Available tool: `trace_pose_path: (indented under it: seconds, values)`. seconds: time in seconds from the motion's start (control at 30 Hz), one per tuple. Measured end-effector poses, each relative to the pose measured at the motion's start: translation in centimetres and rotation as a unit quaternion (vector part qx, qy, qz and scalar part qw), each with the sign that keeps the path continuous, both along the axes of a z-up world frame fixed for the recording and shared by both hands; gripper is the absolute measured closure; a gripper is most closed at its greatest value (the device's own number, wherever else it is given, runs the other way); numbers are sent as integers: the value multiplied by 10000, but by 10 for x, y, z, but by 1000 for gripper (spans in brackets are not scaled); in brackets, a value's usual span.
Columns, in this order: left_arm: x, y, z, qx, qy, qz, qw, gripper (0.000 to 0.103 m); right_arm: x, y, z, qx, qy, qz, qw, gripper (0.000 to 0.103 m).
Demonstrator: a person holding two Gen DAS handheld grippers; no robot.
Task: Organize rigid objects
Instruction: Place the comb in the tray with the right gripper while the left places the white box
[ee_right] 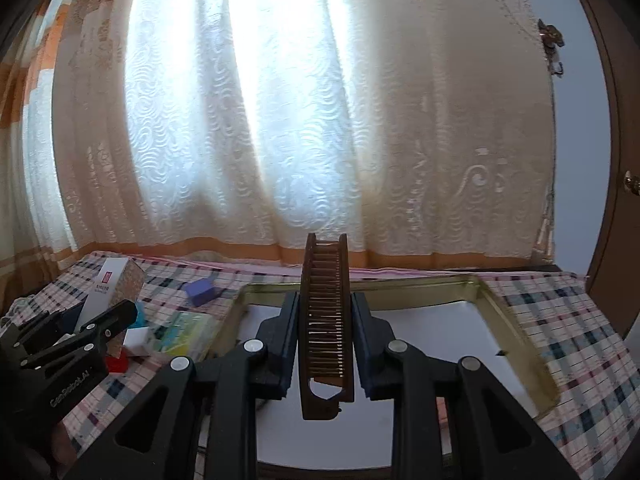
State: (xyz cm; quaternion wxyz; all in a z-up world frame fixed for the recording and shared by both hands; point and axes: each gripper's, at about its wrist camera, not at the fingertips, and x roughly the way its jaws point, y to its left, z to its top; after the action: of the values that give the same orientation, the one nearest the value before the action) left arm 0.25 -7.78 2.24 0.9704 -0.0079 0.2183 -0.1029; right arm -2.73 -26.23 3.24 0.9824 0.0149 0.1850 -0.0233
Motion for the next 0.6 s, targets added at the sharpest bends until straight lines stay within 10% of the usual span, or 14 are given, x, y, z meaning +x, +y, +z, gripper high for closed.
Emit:
trace_pose_path:
  seconds: [0.6]
  values:
    - [9,-110,-4,-48,222,-713,9972,63,-8,-118,4,91,-64,-1033,9946,75]
